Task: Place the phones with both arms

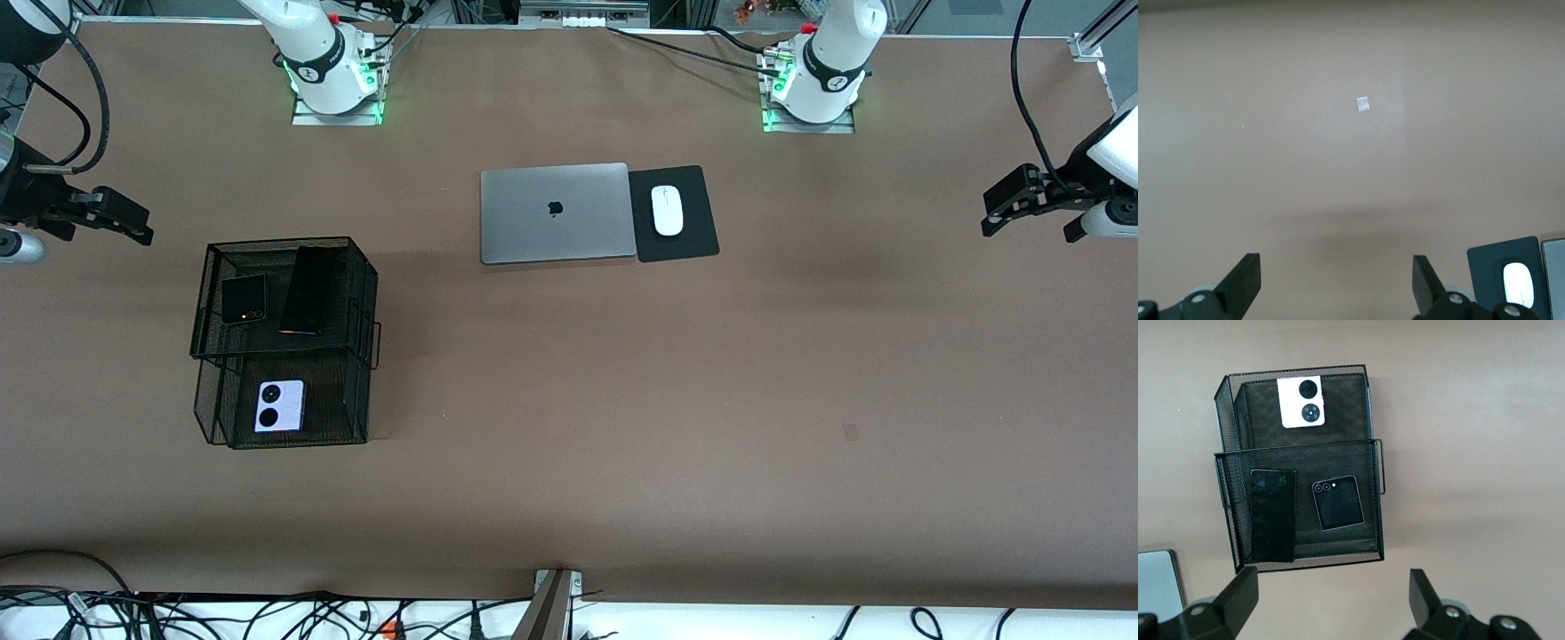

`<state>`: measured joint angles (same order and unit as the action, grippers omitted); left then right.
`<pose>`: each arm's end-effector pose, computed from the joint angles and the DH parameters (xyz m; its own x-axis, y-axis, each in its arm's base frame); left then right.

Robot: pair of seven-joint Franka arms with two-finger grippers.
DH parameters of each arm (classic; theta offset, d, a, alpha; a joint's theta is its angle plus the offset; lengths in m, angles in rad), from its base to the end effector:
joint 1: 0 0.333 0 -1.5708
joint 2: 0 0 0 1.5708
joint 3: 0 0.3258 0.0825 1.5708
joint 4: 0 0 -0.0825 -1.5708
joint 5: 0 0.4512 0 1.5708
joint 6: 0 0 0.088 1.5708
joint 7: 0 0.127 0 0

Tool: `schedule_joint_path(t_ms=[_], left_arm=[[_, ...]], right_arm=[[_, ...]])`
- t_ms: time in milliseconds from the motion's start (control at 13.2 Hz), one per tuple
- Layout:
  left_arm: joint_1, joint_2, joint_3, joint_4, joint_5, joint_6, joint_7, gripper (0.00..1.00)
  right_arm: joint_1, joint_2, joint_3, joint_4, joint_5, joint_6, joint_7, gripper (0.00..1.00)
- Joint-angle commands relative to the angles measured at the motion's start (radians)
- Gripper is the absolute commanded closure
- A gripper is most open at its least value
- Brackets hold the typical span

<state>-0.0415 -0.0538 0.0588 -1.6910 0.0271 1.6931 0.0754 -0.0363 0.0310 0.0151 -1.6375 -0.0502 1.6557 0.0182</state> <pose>0.6154 0.0145 0.5932 0.9967 -0.0613 0.0538 -0.0598 -0.9978 -0.0280 0.6358 -0.0196 0.5662 0.9993 -0.0351 -0.0120 -0.0345 -0.9982 0.0497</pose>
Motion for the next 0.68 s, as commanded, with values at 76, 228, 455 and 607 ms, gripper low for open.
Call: schedule_joint_path(t_ms=[76, 228, 455, 607], left_arm=[[-0.005, 0.012, 0.0, 0.022, 0.02, -0.007, -0.003, 0.0], [-0.005, 0.012, 0.0, 0.022, 0.019, -0.007, -0.003, 0.0], [-0.005, 0.011, 0.0, 0.022, 0.019, -0.009, -0.003, 0.0], [-0.005, 0.011, 0.0, 0.022, 0.019, -0.009, -0.003, 0.0]], right_arm=[[-0.002, -0.01, 0.008, 0.011, 0.001, -0.059, 0.028, 0.0], [-0.004, -0.01, 0.008, 0.01, 0.032, -0.06, 0.026, 0.0], [-0.004, -0.011, 0.008, 0.01, 0.036, -0.06, 0.025, 0.0], [-0.004, -0.01, 0.008, 0.008, 0.036, -0.06, 0.026, 0.0]])
